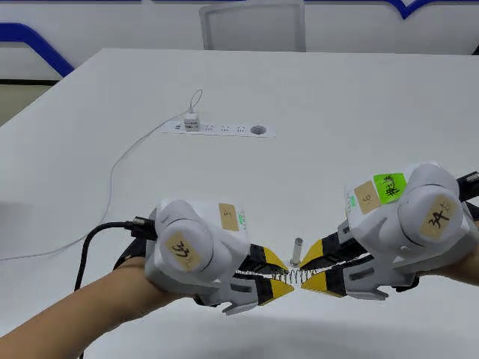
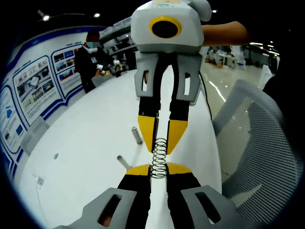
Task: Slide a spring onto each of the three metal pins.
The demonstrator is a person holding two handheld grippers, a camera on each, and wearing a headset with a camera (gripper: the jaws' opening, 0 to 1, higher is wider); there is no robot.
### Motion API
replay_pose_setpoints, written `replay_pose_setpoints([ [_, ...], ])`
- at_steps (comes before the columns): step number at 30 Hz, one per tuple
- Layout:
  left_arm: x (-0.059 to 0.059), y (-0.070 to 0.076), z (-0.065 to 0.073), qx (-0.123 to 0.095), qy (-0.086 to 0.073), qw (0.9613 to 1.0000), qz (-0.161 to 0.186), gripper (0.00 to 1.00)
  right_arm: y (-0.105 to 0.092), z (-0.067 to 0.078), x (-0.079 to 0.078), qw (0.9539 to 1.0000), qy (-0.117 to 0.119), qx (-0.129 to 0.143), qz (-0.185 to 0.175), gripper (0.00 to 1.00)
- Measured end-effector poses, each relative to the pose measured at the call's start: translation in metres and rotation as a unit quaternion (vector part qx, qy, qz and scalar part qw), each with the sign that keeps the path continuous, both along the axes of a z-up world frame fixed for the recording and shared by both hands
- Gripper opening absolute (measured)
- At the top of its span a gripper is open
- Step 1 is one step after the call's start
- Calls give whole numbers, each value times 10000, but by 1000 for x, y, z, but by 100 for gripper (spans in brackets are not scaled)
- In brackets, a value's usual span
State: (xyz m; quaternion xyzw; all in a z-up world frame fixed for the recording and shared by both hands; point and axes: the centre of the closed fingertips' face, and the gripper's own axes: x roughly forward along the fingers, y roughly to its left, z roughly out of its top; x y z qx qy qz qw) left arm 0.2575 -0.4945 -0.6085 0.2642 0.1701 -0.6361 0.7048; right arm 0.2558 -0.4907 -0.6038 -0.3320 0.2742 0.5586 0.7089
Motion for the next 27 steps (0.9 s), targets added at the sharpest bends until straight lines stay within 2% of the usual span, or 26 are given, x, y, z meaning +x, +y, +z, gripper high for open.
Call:
replay_pose_setpoints([
  [2,0,0,0,-3,-124,9999,-57,10,0,0,0,10000,-17,35,-4,10],
  [3,0,0,1,-9,-136,9999,-77,10,0,0,0,10000,-8,53,-11,11],
  [7,-3,-1,3,-124,-161,9996,-198,10,-1,1,-3,9999,63,99,-2,11],
  [9,-6,-1,3,-116,-131,9995,-258,10,0,3,-6,9997,166,192,25,12],
  [11,-7,-2,3,-134,-130,9994,-285,10,1,4,-6,9994,195,270,1,16],
  [16,-6,-1,6,-183,-161,9993,-268,10,-7,0,-5,9996,196,188,-73,18],
  [23,-3,1,13,-385,-104,9991,-130,10,-7,0,-3,9975,349,519,-325,15],
  [25,-2,2,13,-400,-98,9991,-114,10,-5,5,4,9958,217,719,-517,12],
  [27,-1,3,13,-405,-95,9991,-95,10,-4,7,0,9936,444,861,-583,11],
])
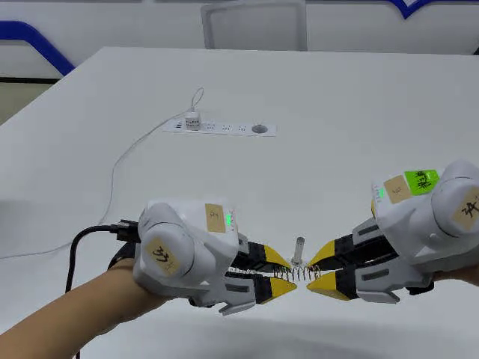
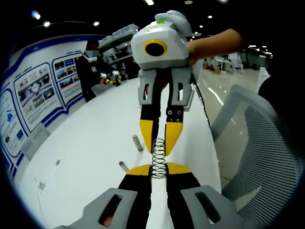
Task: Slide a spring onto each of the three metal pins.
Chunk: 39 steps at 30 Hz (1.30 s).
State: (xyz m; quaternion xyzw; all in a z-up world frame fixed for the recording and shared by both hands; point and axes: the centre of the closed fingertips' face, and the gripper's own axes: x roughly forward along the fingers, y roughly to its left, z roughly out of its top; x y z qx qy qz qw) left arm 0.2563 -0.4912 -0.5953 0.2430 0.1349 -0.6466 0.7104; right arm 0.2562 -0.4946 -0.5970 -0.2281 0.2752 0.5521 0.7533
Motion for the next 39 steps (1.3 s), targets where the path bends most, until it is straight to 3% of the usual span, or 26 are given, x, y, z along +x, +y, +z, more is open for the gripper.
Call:
replay_pose_setpoints([
  [7,0,1,-1,20,8,10000,-7,10,3,7,-1,9998,25,202,-32,11],
  [10,1,2,-1,20,25,10000,59,10,7,17,-1,9982,108,580,-122,11],
  [17,5,1,4,-178,110,9996,212,10,8,24,2,9958,81,867,-275,11],
  [21,3,2,5,-230,130,9994,206,10,15,35,-1,9899,233,1339,-411,11],
  [25,5,0,6,-215,62,9995,240,10,17,38,2,9888,170,1408,-467,11],
  [34,4,-3,8,-258,89,9994,232,10,24,49,4,9798,295,1868,-656,11],
  [39,5,-4,9,-320,194,9987,336,10,24,50,6,9790,265,1875,-758,10],
])
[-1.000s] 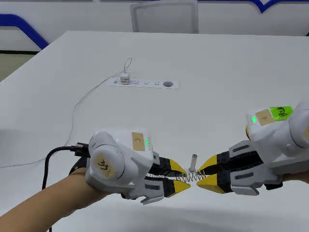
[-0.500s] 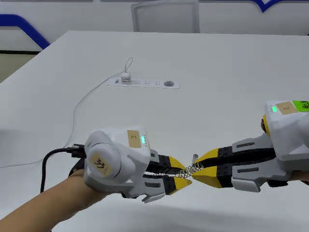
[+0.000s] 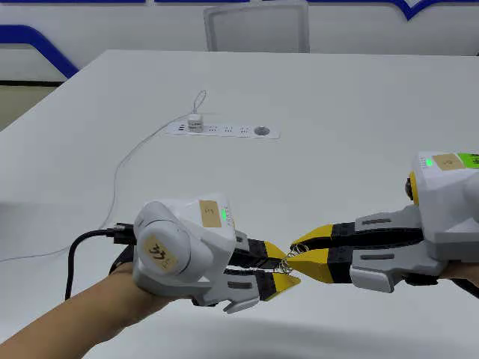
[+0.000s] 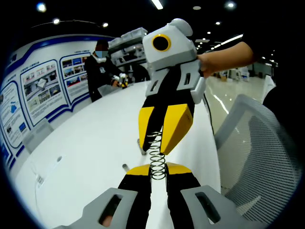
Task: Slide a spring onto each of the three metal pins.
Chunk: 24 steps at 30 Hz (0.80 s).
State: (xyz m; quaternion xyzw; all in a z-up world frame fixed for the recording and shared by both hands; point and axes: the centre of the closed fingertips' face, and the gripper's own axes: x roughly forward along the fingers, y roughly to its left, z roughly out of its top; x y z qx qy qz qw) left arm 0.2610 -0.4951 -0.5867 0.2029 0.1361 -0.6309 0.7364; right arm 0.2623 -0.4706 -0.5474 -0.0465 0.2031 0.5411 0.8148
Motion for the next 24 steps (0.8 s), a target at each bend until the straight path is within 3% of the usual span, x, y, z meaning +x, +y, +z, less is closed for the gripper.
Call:
replay_pose_setpoints([
  [3,4,1,1,-67,-15,9999,124,10,0,1,2,9999,-23,-29,-98,10],
  [6,6,3,2,-47,-138,9997,216,11,1,1,4,9999,-51,-94,-130,10],
  [12,14,15,0,-71,-20,9988,494,12,1,4,10,9994,-138,-213,-234,10],
  [15,18,24,1,-188,23,9975,678,20,-2,5,14,9992,-144,-229,-298,10],
  [17,21,31,3,-278,-36,9962,826,25,-6,3,18,9986,-177,-327,-372,10],
  [19,24,37,3,-337,112,9945,989,27,-10,0,23,9980,-160,-409,-452,10],
  [24,26,52,-1,-368,180,9923,1171,37,-19,-6,34,9961,-151,-554,-671,10],
])
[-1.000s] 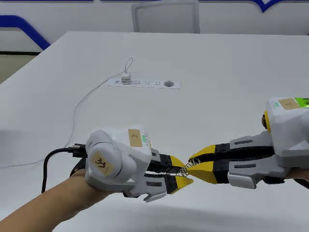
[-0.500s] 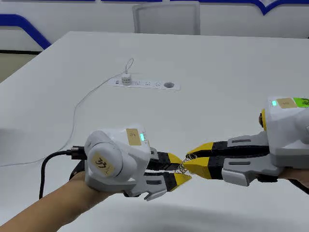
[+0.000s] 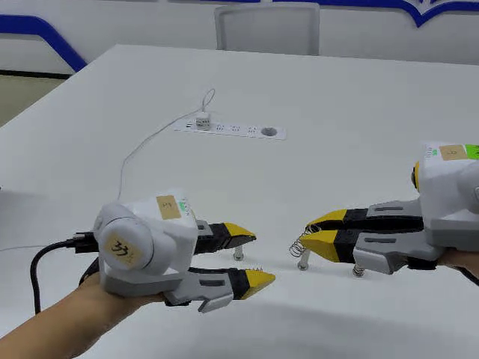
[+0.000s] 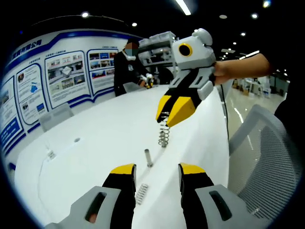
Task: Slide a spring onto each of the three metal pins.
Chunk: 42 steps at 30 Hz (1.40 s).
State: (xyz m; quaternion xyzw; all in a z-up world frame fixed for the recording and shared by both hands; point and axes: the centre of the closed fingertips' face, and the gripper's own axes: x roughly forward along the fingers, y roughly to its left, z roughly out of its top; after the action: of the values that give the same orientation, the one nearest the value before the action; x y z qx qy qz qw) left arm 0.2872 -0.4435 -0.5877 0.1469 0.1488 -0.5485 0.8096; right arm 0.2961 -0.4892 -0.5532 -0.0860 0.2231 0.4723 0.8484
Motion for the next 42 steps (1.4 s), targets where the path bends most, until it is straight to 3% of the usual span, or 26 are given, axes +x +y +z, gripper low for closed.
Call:
replay_pose_setpoints([
  [12,5,34,-9,6,146,9987,497,57,-17,-9,22,9987,2,-270,-430,11],
  [17,11,50,-10,-135,401,9956,840,62,-23,-17,30,9977,-5,-481,-478,11],
  [23,13,59,-6,-270,479,9934,1009,69,-28,-25,40,9964,14,-641,-563,11],
  [30,16,76,-12,-216,616,9897,1273,78,-29,-35,47,9952,104,-733,-637,11],
  [36,14,83,-14,-179,700,9876,1394,86,-27,-43,50,9942,132,-864,-622,11],
  [42,13,85,-15,-193,732,9860,1487,87,-26,-53,51,9924,204,-1062,-579,11],
])
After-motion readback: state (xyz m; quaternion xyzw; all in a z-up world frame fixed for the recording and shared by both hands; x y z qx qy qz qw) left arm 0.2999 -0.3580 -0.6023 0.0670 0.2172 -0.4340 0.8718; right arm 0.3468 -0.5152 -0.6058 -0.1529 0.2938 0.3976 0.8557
